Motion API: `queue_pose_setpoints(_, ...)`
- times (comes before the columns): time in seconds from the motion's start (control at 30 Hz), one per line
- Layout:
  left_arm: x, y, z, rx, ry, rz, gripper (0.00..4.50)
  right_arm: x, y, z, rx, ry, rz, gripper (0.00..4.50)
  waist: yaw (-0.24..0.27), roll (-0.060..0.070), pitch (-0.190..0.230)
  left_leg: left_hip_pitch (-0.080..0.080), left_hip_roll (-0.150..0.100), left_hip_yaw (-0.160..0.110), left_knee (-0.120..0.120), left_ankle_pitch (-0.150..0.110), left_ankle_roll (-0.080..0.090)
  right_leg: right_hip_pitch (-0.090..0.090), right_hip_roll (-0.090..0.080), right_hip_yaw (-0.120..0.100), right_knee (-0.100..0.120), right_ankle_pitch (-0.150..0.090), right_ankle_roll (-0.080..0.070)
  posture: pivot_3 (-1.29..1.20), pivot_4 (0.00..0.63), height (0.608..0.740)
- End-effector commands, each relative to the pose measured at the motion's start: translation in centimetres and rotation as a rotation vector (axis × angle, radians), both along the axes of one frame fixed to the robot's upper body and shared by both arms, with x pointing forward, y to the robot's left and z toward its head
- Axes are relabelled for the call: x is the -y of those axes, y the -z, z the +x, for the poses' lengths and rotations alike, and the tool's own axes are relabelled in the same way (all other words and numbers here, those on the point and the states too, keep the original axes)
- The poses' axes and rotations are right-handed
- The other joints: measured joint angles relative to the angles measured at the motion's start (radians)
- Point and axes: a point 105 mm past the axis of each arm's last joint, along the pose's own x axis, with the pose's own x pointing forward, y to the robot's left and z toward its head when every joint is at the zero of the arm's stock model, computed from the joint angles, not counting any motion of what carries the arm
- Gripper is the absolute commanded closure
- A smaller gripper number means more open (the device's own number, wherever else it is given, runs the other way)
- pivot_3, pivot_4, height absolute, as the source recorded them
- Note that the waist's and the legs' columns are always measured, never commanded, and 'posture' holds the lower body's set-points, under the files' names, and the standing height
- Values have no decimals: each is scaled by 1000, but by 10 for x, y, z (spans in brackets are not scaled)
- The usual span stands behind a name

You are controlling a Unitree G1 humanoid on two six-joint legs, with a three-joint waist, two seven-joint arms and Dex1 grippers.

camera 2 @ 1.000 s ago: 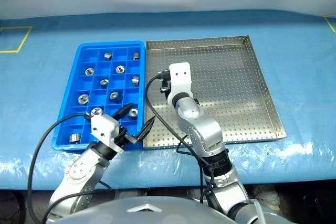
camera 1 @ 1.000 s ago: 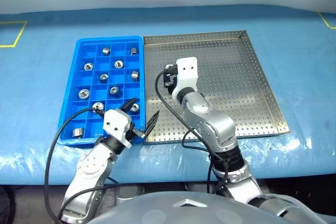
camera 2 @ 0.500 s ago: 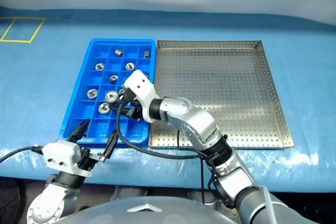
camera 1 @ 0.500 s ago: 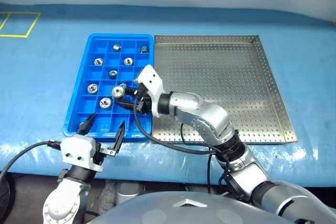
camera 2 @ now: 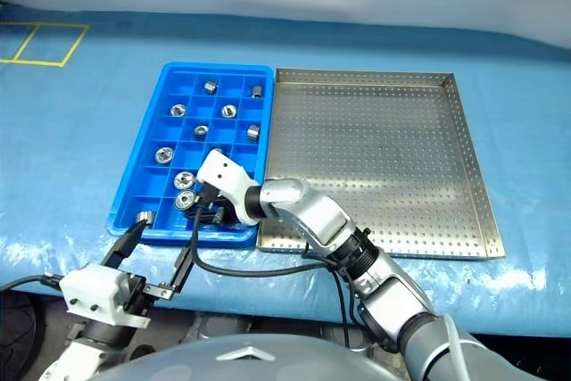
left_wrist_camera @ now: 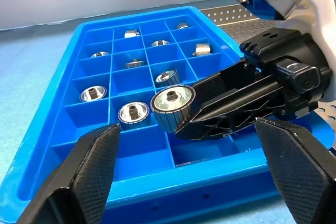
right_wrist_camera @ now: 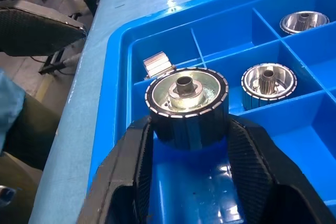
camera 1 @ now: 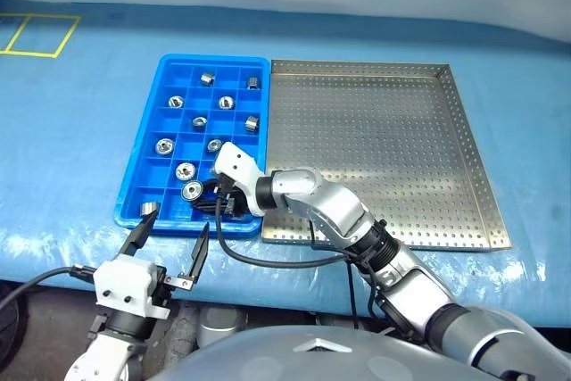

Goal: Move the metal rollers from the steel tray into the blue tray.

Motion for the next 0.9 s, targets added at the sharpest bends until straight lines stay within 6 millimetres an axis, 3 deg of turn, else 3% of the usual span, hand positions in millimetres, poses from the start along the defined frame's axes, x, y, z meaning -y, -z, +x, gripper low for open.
queue_pose_setpoints(0.03,3,-5,1,25,34,3,0,11,-6,5,-1,28,4,1191,5,0,0,0,0,0,0,0,0,0,0,0,0,0,0,316,150,740)
queue_pose_setpoints(0.13,4,-4,4,22,65,8,0,21,-14,8,2,50,15,173,10,0,0,0,0,0,0,0,0,0,0,0,0,0,0,281,150,740)
queue_pose_setpoints(0.17,5,-4,5,24,81,9,0,25,-18,9,11,66,21,31,10,0,0,0,0,0,0,0,0,0,0,0,0,0,0,269,150,740)
queue_pose_setpoints(0.3,9,-9,12,40,145,6,0,41,-43,12,22,130,120,31,-1,0,0,0,0,0,0,0,0,0,0,0,0,0,0,219,150,740)
queue_pose_setpoints(0.43,11,-27,33,113,164,-50,0,68,-69,17,92,227,226,31,-14,0,0,-1,0,0,0,0,0,0,0,0,0,0,0,161,150,740)
queue_pose_setpoints(0.63,14,-46,68,183,198,-44,0,115,-59,27,161,418,213,31,-53,0,-1,0,0,0,2,0,0,2,0,0,0,1,0,59,150,740)
queue_pose_setpoints(0.8,21,-41,96,127,251,28,0,156,-44,30,241,553,138,31,-88,1,-1,1,-1,0,3,0,0,3,0,0,2,1,1,-6,150,740)
queue_pose_setpoints(0.9,24,-38,105,94,273,51,0,165,-40,24,245,566,121,31,-114,1,-1,2,0,0,3,0,0,3,0,1,2,1,1,-30,150,740)
